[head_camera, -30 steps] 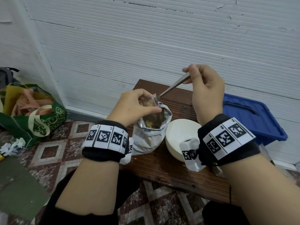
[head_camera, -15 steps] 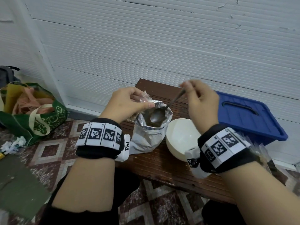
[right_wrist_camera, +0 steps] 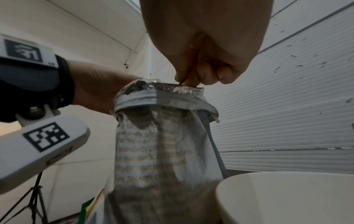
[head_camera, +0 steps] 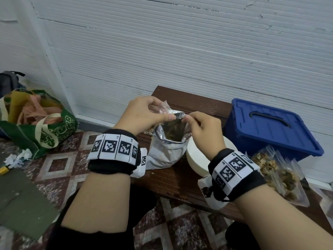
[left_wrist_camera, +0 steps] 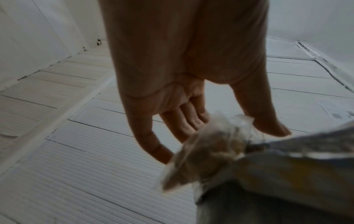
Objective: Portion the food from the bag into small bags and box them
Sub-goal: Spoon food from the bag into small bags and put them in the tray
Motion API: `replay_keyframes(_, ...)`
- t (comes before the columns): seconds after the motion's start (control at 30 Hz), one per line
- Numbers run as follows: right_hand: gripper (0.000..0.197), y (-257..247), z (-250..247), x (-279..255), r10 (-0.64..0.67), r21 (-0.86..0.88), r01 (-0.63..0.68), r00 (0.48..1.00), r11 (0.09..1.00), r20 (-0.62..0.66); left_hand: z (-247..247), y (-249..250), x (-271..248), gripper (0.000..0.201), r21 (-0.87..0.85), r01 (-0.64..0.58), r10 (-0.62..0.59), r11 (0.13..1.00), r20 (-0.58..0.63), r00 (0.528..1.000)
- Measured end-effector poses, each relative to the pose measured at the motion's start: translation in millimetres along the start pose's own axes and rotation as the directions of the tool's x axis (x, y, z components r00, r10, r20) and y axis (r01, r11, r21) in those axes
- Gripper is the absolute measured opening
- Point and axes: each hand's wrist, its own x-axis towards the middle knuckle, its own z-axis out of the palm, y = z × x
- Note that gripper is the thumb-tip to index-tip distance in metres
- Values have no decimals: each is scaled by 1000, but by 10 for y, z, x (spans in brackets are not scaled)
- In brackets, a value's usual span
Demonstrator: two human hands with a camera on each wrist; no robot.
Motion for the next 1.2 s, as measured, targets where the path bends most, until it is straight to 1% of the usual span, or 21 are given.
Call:
replay_keyframes(0.07, 22, -21, -27, 9, 95, 70, -91, 994, 993, -50, -8, -7, 1, 35, 0, 1, -1, 1000, 0, 1000)
replay_keyframes(0.13, 24, -34, -57, 26, 191, 141, -176, 976, 974, -102, -19, -13, -4, 36, -2, 3, -3, 1000, 5, 1000)
replay_keyframes(0.23, 26, -43, -115, 47, 324, 224, -282, 929, 933, -181, -24, -7, -9, 38, 0, -1, 1, 1000, 5, 1000)
replay_keyframes(0.33, 26, -7, -182, 69, 414, 267, -350, 876, 898, -247, -29, 0, -13, 35, -7, -2, 2, 1000, -9, 1000)
replay_keyframes(0.4, 27, 27, -232, 96, 454, 283, -380, 846, 881, -279, -33, 2, -13, 35, -14, -12, 12, 1000, -24, 1000)
replay_keyframes(0.47, 28, 60, -279, 135, 486, 310, -398, 822, 863, -298, -49, 4, -16, 40, -15, -22, 21, 1000, -28, 999)
replay_keyframes(0.57, 32, 81, -371, 193, 517, 338, -412, 790, 846, -329, -86, 10, -19, 43, 20, -43, 44, 999, -44, 998)
replay_keyframes(0.7, 35, 64, -545, 291, 536, 366, -410, 753, 836, -381, -127, 28, -35, 40, 65, -47, 49, 997, -32, 998)
replay_keyframes(0.77, 39, 44, -630, 342, 522, 368, -388, 749, 845, -408, -132, 39, -42, 40, 77, -51, 53, 996, -13, 999)
replay_keyframes(0.83, 37, 22, -685, 391, 503, 356, -372, 756, 857, -419, -122, 54, -42, 43, 86, -60, 60, 995, 2, 998)
replay_keyframes(0.97, 30, -62, -687, 466, 459, 329, -344, 797, 880, -392, -51, 96, -30, 48, 103, -77, 74, 992, 32, 997)
replay_keyframes(1.1, 31, -183, -630, 513, 404, 271, -320, 843, 908, -357, 30, 131, -29, 48, 71, -80, 76, 994, 54, 996)
replay_keyframes(1.2, 29, -262, -577, 528, 355, 224, -291, 870, 930, -342, 66, 129, -20, 54, 65, -79, 75, 995, 60, 995)
